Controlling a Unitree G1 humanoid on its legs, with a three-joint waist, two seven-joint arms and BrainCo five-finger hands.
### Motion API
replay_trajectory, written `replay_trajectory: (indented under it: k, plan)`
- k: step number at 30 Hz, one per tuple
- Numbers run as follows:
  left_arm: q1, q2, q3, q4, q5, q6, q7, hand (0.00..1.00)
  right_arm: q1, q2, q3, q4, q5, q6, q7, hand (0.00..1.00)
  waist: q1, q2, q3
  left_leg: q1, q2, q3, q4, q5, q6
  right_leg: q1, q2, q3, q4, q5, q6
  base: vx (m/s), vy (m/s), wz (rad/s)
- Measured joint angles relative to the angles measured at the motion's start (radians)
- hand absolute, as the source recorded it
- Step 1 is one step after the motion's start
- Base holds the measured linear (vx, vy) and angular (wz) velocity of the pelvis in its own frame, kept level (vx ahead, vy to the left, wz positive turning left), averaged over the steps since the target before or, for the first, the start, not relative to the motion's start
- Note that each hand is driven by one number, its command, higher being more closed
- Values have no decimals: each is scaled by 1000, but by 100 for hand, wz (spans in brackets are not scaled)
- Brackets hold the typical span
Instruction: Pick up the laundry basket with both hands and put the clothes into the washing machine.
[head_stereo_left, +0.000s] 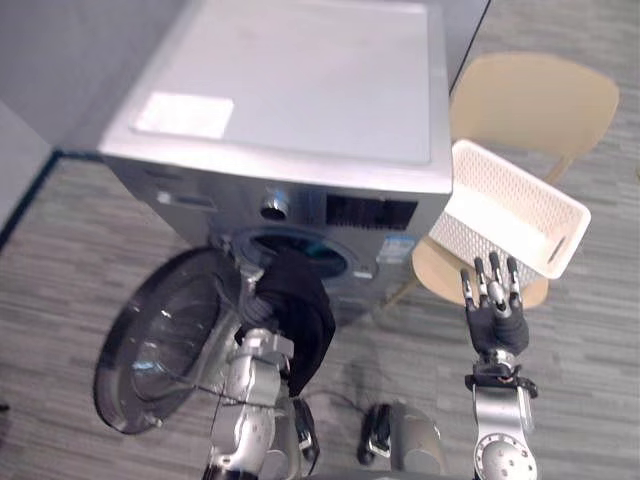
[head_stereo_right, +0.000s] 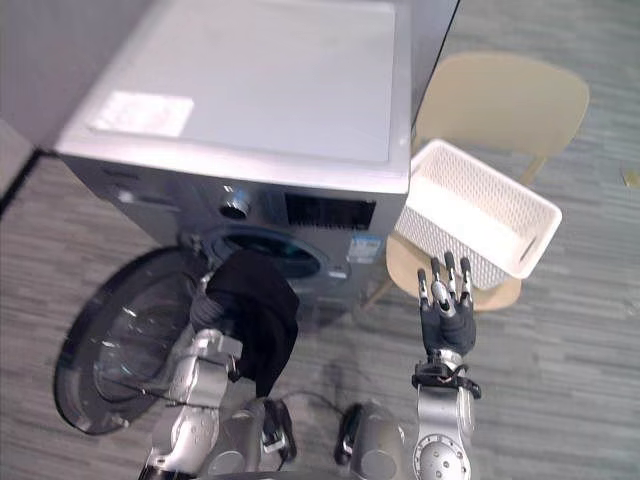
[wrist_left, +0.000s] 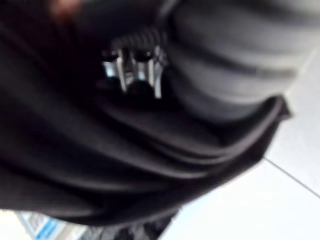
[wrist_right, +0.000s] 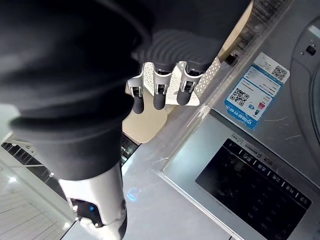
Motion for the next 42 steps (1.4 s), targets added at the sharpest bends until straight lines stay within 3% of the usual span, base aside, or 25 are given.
replay_trajectory:
  k: [4,7,8,12,18,20,22,28,29,33,37,38,42]
  plan:
    - [-166,12,74,129,0,-4,61,100,-15,3,15,-56,12,0,2,0,-9,-3,37,-128,19,-2,54,-76,-11,-174,-5,21,125,-25,-32,-155,-48,-17]
    - [-336,50,138,277,-3,-7,114,100,-16,6,40,-56,36,0,2,0,-16,-15,76,-227,33,10,124,-126,3,-289,-12,51,209,-65,-41,-150,-39,-14]
    - [-423,80,184,355,-13,-8,140,100,-19,8,49,-56,44,0,1,0,-19,-16,81,-305,60,16,180,-139,11,-356,-3,56,228,-92,-48,-166,-61,-28]
    - [-582,184,251,503,-63,-9,172,100,-23,10,46,-56,49,-22,1,0,-36,-35,105,-409,92,34,236,-149,29,-463,23,89,249,-109,-52,-169,-37,-34]
    - [-896,403,261,692,-122,-9,180,100,-30,17,-24,-48,82,-46,0,0,-49,-66,134,-583,189,80,284,-147,36,-646,89,109,222,-39,-64,-85,-43,-49]
    - [-998,455,257,711,-142,-8,179,100,-42,27,-59,-46,84,-63,-5,0,-61,-71,144,-630,206,81,284,-134,59,-683,106,106,196,-14,-66,-13,12,-39]
    - [-1128,508,209,710,-164,-6,179,100,-66,38,-114,-45,84,-78,-17,0,-77,-69,174,-664,211,81,280,-124,77,-702,113,100,168,5,-60,9,56,-19]
    - [-1393,591,22,709,-185,3,162,100,-66,48,-130,-2,83,-74,-17,0,-88,-68,180,-680,211,126,222,-110,98,-718,130,109,78,61,-45,12,67,-16]
    - [-1429,639,-27,726,-185,8,141,100,-64,48,-133,-3,82,-72,-15,0,-92,-68,181,-672,213,142,208,-109,100,-718,135,116,58,84,-38,-5,78,-29]
    - [-1480,700,-197,728,-199,20,110,100,-43,36,-177,1,81,-62,3,0,-67,-66,183,-649,217,179,187,-106,106,-714,143,139,36,140,-18,-10,74,-14]
    - [-1513,745,-355,728,-208,26,123,100,-36,24,-220,-4,65,-55,10,0,-62,-66,184,-622,212,220,187,-106,107,-713,128,160,59,140,-17,0,38,13]
    - [-1513,758,-384,728,-218,25,132,0,-32,15,-229,-10,61,-54,13,0,-59,-66,184,-617,212,225,191,-106,107,-714,127,167,66,140,-16,-5,4,-6]
    - [-1513,793,-458,728,-231,-2,176,0,-1,-14,-281,-44,43,-55,30,0,-49,-66,184,-602,215,235,199,-107,110,-714,129,178,81,140,-16,-14,-26,-4]
